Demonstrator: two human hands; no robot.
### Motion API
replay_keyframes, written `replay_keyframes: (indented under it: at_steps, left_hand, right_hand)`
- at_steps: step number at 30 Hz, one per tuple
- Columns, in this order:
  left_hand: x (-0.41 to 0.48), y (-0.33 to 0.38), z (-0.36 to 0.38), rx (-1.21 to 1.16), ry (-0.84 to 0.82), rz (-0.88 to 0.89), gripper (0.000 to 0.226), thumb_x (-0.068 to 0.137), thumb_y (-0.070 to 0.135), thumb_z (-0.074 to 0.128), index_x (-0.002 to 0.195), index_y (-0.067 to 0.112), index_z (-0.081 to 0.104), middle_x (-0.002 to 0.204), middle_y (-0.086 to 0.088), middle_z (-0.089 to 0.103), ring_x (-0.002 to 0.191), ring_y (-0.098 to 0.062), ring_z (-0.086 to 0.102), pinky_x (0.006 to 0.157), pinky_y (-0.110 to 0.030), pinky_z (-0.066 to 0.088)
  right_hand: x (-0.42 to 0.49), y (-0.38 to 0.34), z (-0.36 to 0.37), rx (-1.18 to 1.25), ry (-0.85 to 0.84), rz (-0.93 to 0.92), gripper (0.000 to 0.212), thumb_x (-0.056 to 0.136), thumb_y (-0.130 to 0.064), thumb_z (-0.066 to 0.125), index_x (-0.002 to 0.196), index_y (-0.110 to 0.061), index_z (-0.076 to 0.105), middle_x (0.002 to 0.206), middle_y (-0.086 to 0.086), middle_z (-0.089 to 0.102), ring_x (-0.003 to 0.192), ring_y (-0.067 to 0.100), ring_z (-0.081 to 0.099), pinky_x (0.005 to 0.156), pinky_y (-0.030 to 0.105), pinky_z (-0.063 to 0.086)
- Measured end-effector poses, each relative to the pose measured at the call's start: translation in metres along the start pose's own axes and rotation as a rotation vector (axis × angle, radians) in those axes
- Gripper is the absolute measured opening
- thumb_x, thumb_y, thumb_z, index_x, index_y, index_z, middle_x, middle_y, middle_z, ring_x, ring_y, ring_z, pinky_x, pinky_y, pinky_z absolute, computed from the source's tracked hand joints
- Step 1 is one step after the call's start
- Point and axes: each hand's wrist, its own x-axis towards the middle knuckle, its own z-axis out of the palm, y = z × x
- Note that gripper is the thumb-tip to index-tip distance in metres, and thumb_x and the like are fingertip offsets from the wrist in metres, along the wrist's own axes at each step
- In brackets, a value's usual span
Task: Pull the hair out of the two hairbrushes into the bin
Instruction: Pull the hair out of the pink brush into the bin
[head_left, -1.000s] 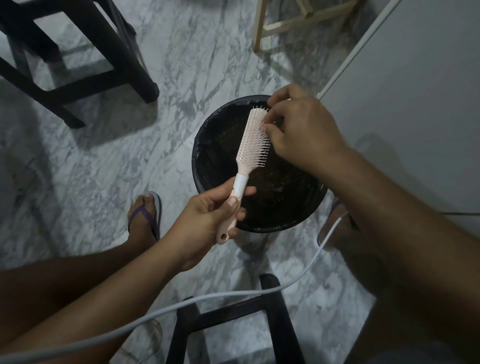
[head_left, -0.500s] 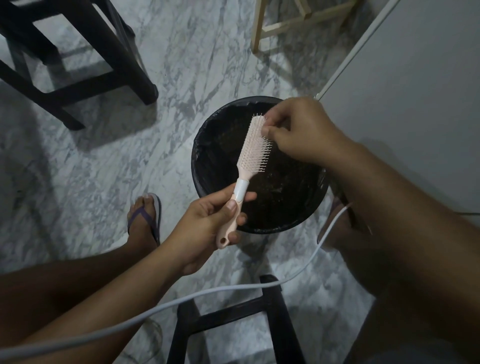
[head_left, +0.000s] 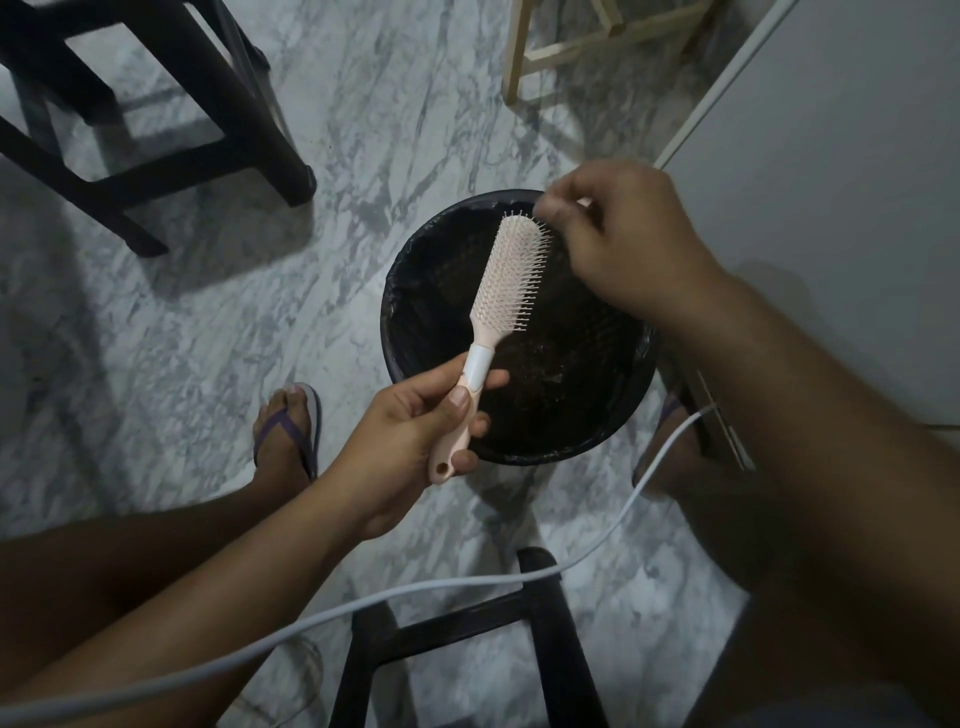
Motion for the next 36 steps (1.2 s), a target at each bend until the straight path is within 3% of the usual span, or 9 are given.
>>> replay_keyframes:
  at_steps: [2,5,14,19,23,26,30,34,36]
  left_hand:
    - [0.0,0.0,0.0,0.025,0.003,-0.005,0.042,0.103,0.008,0.046,0.143,0.016,0.055,0.132,-0.002,0.068,0.073,-0.009,0.054,0.052,-0.02,0.042]
    - [-0.002,-0.001,0.0,0.099,0.001,0.007,0.042,0.104,0.009,0.047,0.144,0.018,0.055,0.121,0.002,0.07,0.074,-0.007,0.053,0.054,-0.021,0.041]
    - [-0.005,0.0,-0.004,0.22,-0.008,0.043,0.038,0.106,0.015,0.047,0.127,0.038,0.069,0.126,-0.035,0.054,0.08,-0.026,0.045,0.07,-0.047,0.031]
    - [-0.003,0.007,-0.006,0.226,-0.003,0.071,0.038,0.106,0.013,0.048,0.128,0.035,0.069,0.119,-0.031,0.056,0.078,-0.019,0.048,0.068,-0.045,0.033]
    - [-0.003,0.006,0.0,0.055,-0.02,0.025,0.041,0.104,0.008,0.047,0.141,0.021,0.058,0.131,-0.008,0.067,0.075,-0.012,0.051,0.058,-0.028,0.04]
    - [-0.003,0.005,0.004,-0.003,-0.034,0.003,0.042,0.103,0.007,0.046,0.143,0.018,0.056,0.132,-0.004,0.069,0.074,-0.01,0.053,0.054,-0.022,0.044]
    - [-0.001,0.001,0.0,0.005,0.002,-0.01,0.042,0.104,0.007,0.046,0.143,0.018,0.055,0.133,-0.003,0.068,0.074,-0.01,0.053,0.053,-0.021,0.043]
    - [0.001,0.001,-0.002,0.011,0.032,-0.01,0.041,0.105,0.007,0.045,0.143,0.016,0.056,0.133,-0.002,0.068,0.074,-0.01,0.053,0.052,-0.021,0.043]
    - [0.002,0.002,-0.001,0.005,0.035,-0.006,0.041,0.105,0.007,0.045,0.143,0.015,0.056,0.132,-0.002,0.068,0.073,-0.01,0.053,0.052,-0.022,0.043]
  right_hand:
    - [-0.003,0.002,0.006,-0.138,-0.067,-0.055,0.014,0.092,-0.027,0.066,0.099,-0.019,0.076,0.108,-0.002,0.065,0.097,0.013,0.062,0.087,0.038,0.054]
    - [-0.004,0.001,0.008,-0.244,-0.069,-0.079,0.013,0.09,-0.025,0.069,0.099,-0.018,0.075,0.115,0.0,0.061,0.103,0.019,0.06,0.087,0.043,0.055]
    - [-0.012,-0.004,0.016,-0.299,-0.007,-0.14,0.016,0.089,-0.028,0.07,0.098,-0.017,0.075,0.123,-0.008,0.058,0.101,0.016,0.063,0.081,0.041,0.056]
    - [-0.013,-0.005,0.021,-0.237,0.113,-0.164,0.014,0.089,-0.023,0.066,0.095,-0.012,0.072,0.11,-0.002,0.064,0.092,0.017,0.064,0.075,0.041,0.057]
    - [-0.012,-0.006,0.024,-0.18,0.119,-0.101,0.013,0.088,-0.022,0.059,0.092,-0.011,0.066,0.102,0.003,0.064,0.087,0.019,0.062,0.073,0.041,0.054]
    - [-0.006,-0.006,0.015,0.022,0.085,0.043,0.014,0.089,-0.022,0.06,0.089,-0.011,0.069,0.098,0.0,0.068,0.088,0.014,0.063,0.08,0.038,0.055]
    - [0.001,-0.012,-0.011,0.47,0.009,0.286,0.023,0.101,-0.028,0.054,0.086,-0.024,0.072,0.095,0.014,0.074,0.066,0.01,0.058,0.051,0.026,0.048]
    - [0.0,-0.003,-0.021,0.313,0.079,0.196,0.024,0.101,-0.029,0.055,0.087,-0.023,0.074,0.064,-0.01,0.064,0.055,-0.001,0.053,0.054,0.019,0.045]
    - [-0.003,-0.001,-0.013,0.189,0.07,0.125,0.026,0.1,-0.028,0.055,0.089,-0.018,0.076,0.066,-0.015,0.065,0.06,-0.002,0.056,0.062,0.023,0.048]
